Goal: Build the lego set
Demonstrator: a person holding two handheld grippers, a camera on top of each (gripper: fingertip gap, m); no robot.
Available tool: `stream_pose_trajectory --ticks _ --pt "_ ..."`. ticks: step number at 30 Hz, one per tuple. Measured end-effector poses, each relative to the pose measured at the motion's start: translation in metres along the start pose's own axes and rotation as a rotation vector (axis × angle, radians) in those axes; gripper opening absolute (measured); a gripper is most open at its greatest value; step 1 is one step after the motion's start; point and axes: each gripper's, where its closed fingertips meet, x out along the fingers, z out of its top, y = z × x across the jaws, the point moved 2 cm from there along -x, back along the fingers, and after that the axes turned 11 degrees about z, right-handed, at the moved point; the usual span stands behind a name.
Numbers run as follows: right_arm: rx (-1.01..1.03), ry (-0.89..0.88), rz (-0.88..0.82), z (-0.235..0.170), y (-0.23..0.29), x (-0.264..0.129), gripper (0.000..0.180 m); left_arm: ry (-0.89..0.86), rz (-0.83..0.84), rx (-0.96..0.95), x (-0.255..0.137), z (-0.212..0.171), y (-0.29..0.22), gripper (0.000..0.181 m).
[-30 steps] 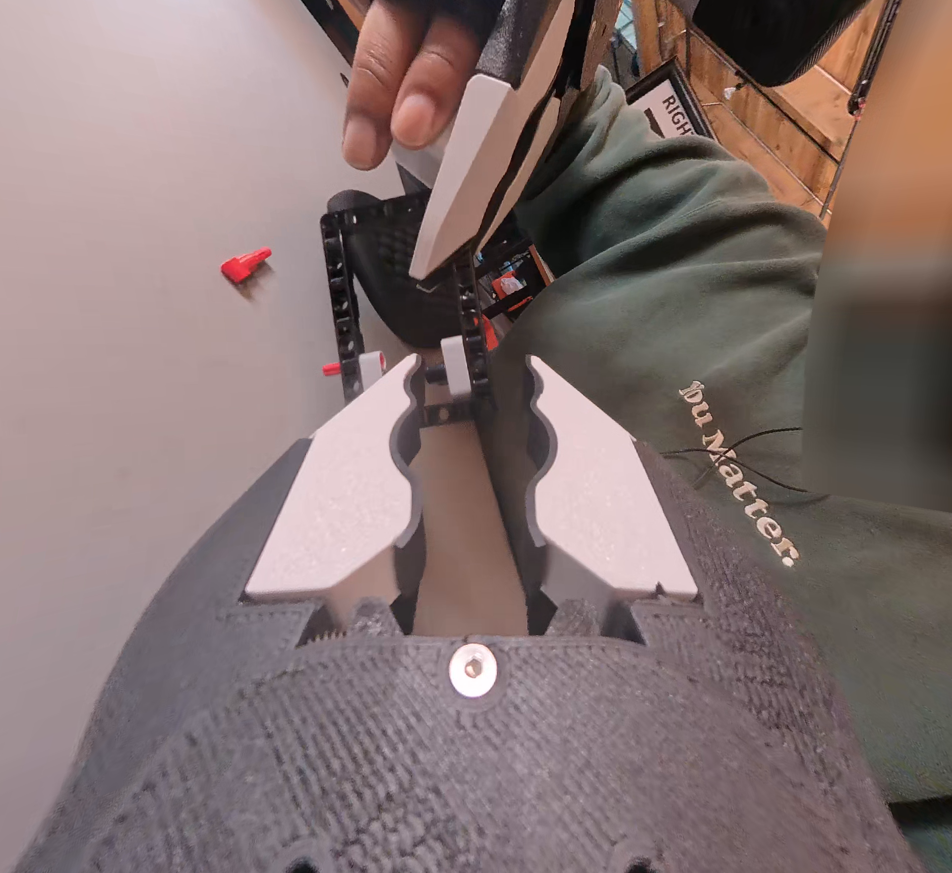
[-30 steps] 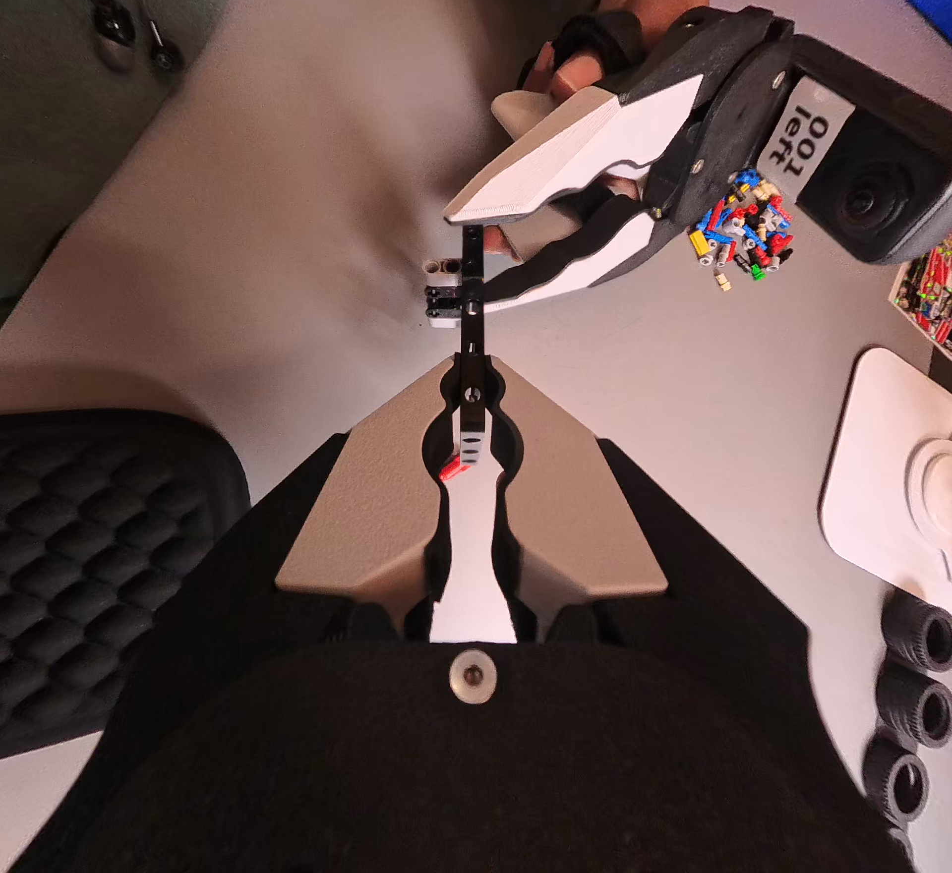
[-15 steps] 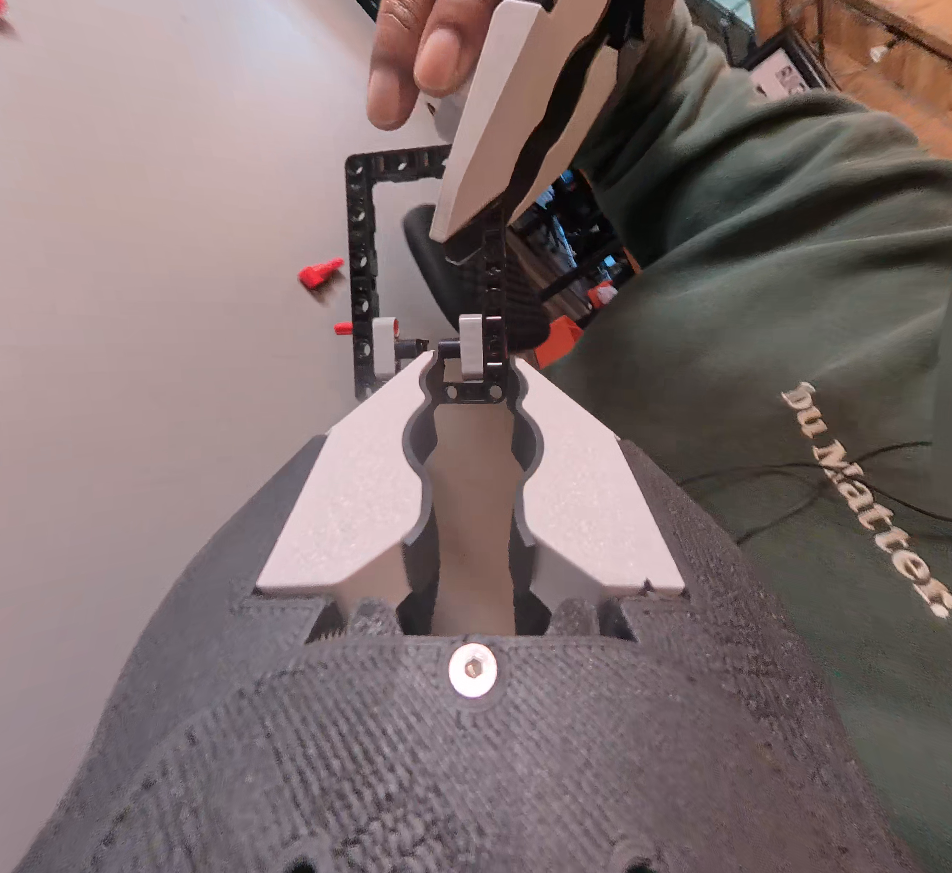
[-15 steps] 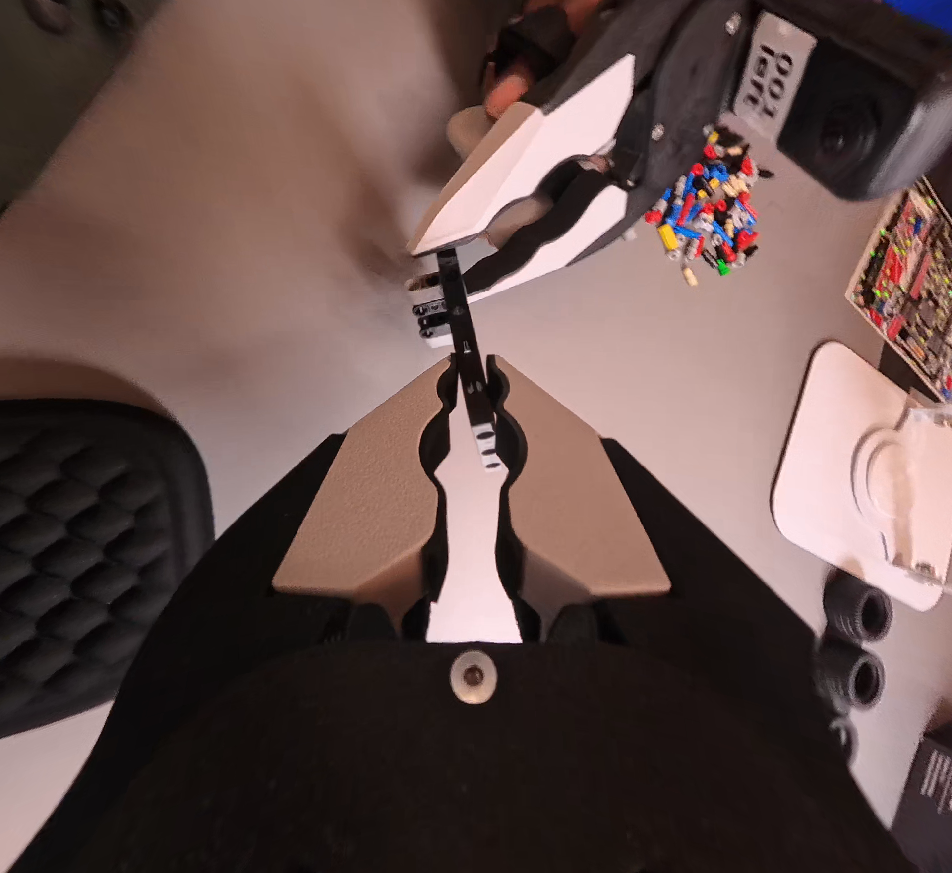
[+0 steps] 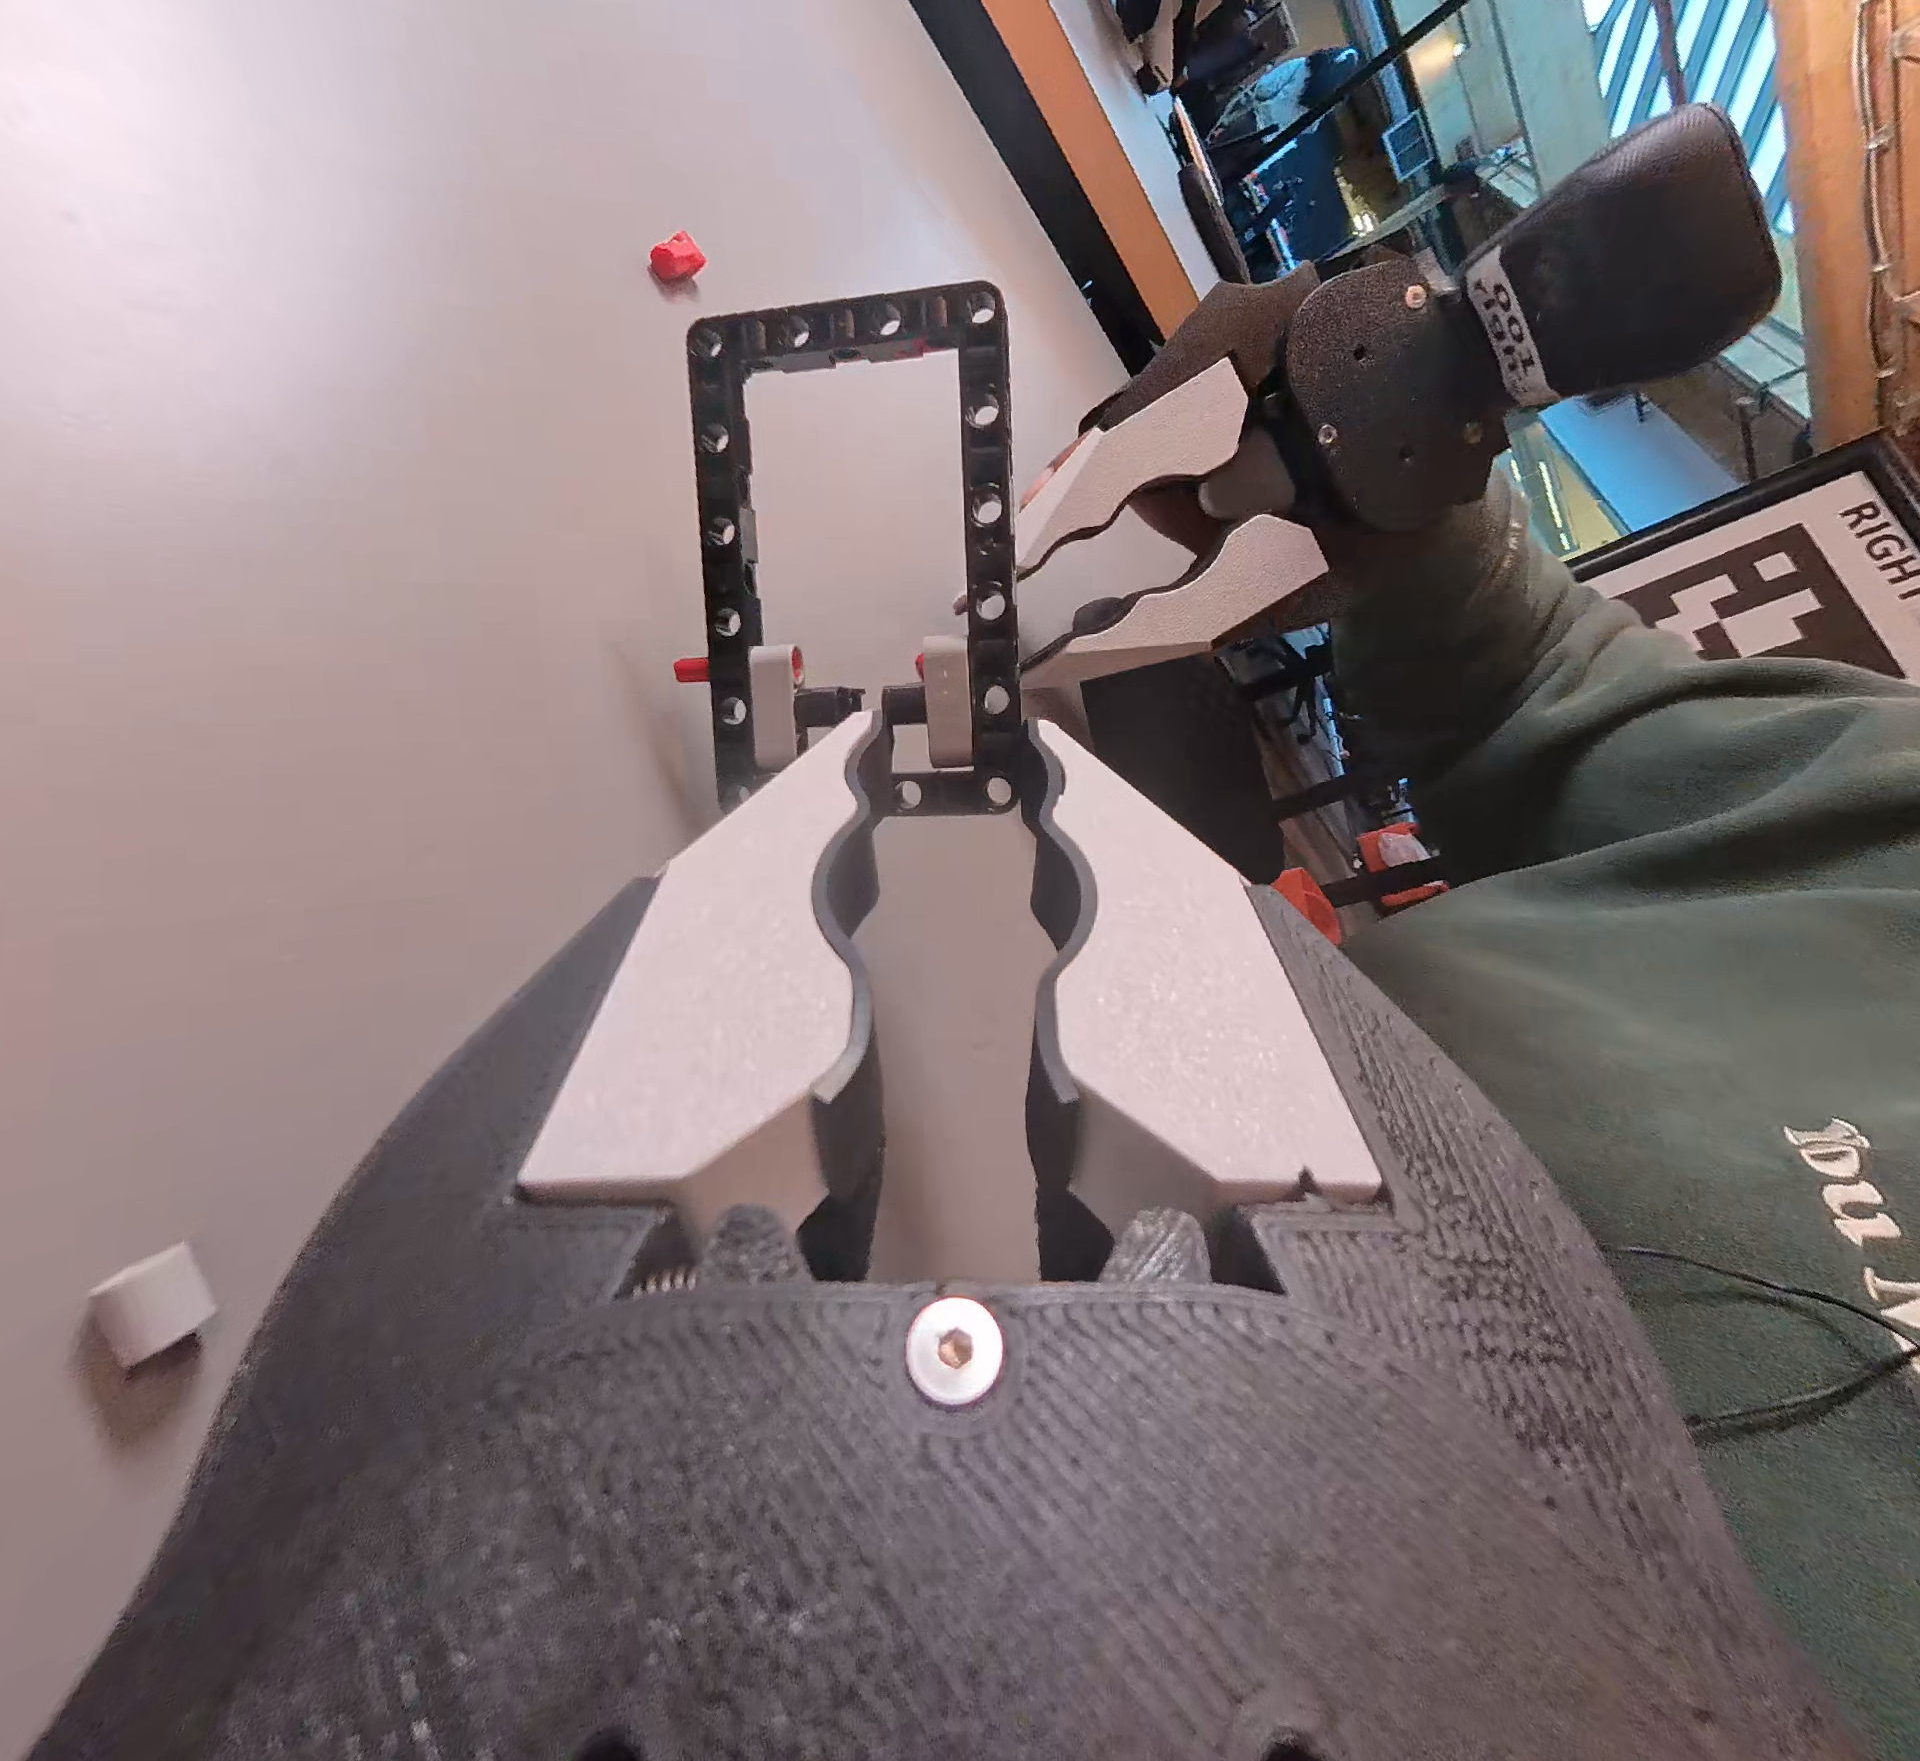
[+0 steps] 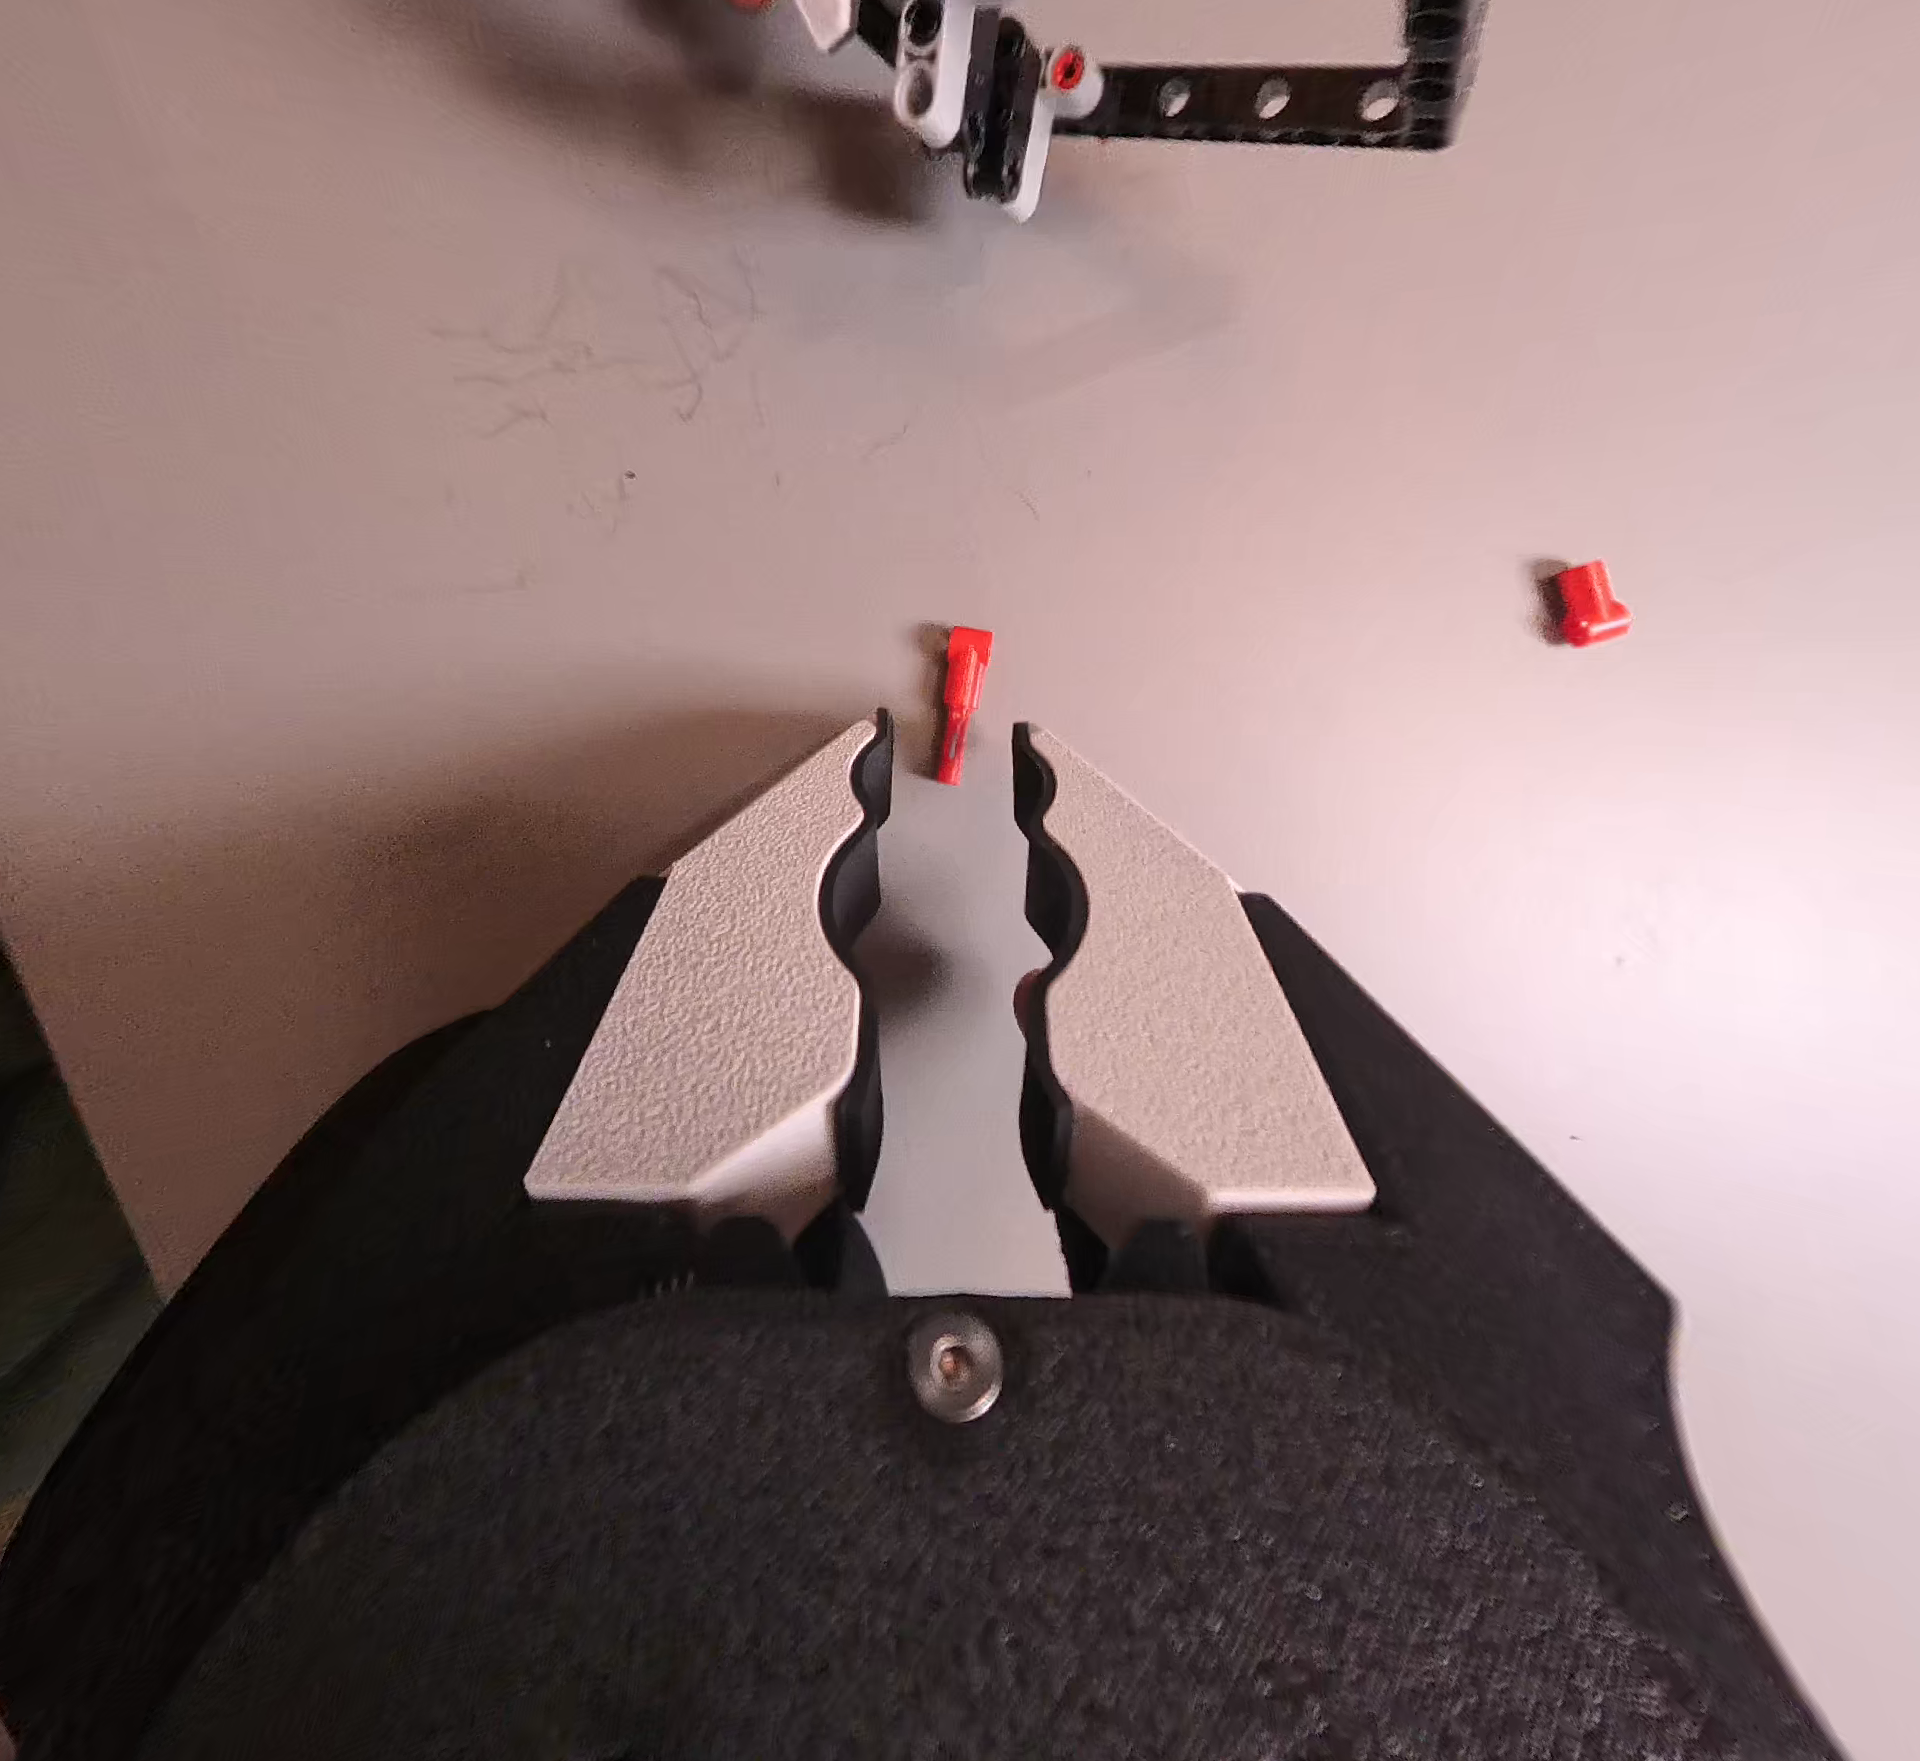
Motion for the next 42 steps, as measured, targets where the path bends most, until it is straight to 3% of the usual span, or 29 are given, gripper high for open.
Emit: stream_pose_trajectory --ticks 5,7,9,14,17,23,29,35,38,42 --pt "-0.026 0.209 0.001 0.01 -0.008 0.016 0.02 -0.01 0.035 0.004 -0.004 0.0 0.005 0.024" --pt "-0.046 0.285 0.02 0.012 -0.01 0.017 0.007 -0.019 0.039 0.0 -0.006 0.001 0.006 0.024" --pt "-0.086 0.317 0.018 0.017 -0.013 0.018 0.006 -0.026 0.039 0.0 -0.009 0.002 0.008 0.024" --pt "-0.215 -0.142 -0.033 0.073 -0.01 0.002 0.006 -0.051 0.038 -0.005 -0.014 0.007 0.011 0.024" --pt "-0.261 -0.407 -0.126 0.067 -0.014 -0.008 0.006 -0.056 0.043 -0.001 -0.015 0.009 0.012 0.024" --pt "-0.14 -0.524 -0.214 0.034 -0.031 -0.012 0.006 -0.039 0.058 0.012 -0.009 0.004 0.015 0.024" --pt "-0.122 -0.537 -0.121 0.07 -0.039 0.003 0.007 -0.022 0.053 -0.002 -0.004 0.0 0.014 0.024" --pt "-0.178 -0.881 0.015 0.114 -0.015 -0.027 0.006 -0.038 -0.031 -0.127 -0.009 0.004 0.011 0.024" --pt "-0.183 -1.007 -0.036 0.134 -0.014 -0.04 0.006 -0.018 -0.13 -0.193 -0.007 0.002 0.001 0.024" --pt "-0.265 -0.987 -0.097 0.147 -0.008 -0.029 0.006 -0.033 -0.185 -0.24 -0.007 0.004 -0.008 0.025"
